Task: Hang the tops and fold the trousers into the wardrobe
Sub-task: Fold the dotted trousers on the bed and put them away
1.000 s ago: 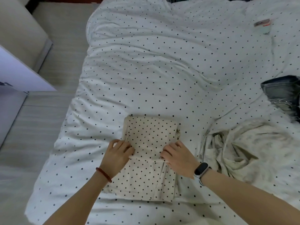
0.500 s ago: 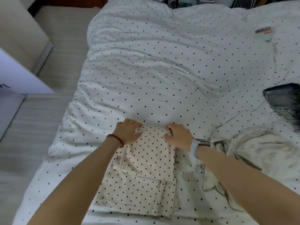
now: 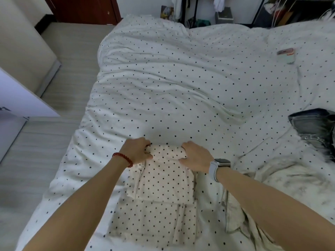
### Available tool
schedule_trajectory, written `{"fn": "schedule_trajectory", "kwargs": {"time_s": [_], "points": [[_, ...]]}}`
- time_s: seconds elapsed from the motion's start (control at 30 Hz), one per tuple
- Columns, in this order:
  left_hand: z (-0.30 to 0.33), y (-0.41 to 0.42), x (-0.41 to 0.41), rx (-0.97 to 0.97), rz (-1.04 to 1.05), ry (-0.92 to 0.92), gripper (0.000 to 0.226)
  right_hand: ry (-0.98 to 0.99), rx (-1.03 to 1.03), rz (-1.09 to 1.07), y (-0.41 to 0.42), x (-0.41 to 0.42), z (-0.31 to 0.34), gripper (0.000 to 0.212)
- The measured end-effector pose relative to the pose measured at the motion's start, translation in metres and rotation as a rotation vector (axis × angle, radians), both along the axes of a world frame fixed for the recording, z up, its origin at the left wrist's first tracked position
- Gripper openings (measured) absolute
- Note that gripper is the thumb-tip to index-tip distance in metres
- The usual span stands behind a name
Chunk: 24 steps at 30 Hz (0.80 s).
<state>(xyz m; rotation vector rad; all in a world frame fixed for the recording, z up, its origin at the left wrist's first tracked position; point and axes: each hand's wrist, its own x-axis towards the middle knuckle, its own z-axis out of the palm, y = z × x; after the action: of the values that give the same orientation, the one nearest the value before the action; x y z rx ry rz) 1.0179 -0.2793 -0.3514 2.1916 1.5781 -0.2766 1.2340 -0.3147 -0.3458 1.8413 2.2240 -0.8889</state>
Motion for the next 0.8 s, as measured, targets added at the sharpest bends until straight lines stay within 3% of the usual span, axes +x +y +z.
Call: {"fn": "schedule_trajectory", "kwargs": {"time_s": [0.2, 0.27, 0.4, 0.5, 0.67, 0.73, 0.8], "points": [[0.031, -0.001, -0.006, 0.683, -0.024, -0.186, 0.034, -0.118, 0.680, 0.128, 0.012, 0.000, 0.042, 0.039], [0.023, -0.024, -0.009, 0.757, -0.076, -0.211, 0.043, -0.108, 0.755, 0.203, -0.007, 0.002, 0.036, 0.039], [-0.020, -0.086, -0.015, 0.621, -0.209, -0.131, 0.053, -0.178, 0.719, 0.391, -0.062, 0.008, -0.006, 0.029], [-0.054, -0.124, -0.016, 0.547, -0.243, -0.153, 0.016, -0.202, 0.651, 0.421, -0.093, 0.011, -0.038, 0.030], [-0.069, -0.150, -0.020, 0.338, -0.242, -0.182, 0.031, -0.157, 0.502, 0.430, -0.119, 0.019, -0.052, 0.032], [-0.069, -0.149, -0.024, 0.301, -0.154, -0.319, 0.027, -0.057, 0.503, 0.385, -0.121, 0.023, -0.048, 0.025], [-0.067, -0.138, -0.023, 0.312, 0.092, -0.435, 0.037, 0.035, 0.532, 0.227, -0.116, 0.023, -0.045, 0.022]]}}
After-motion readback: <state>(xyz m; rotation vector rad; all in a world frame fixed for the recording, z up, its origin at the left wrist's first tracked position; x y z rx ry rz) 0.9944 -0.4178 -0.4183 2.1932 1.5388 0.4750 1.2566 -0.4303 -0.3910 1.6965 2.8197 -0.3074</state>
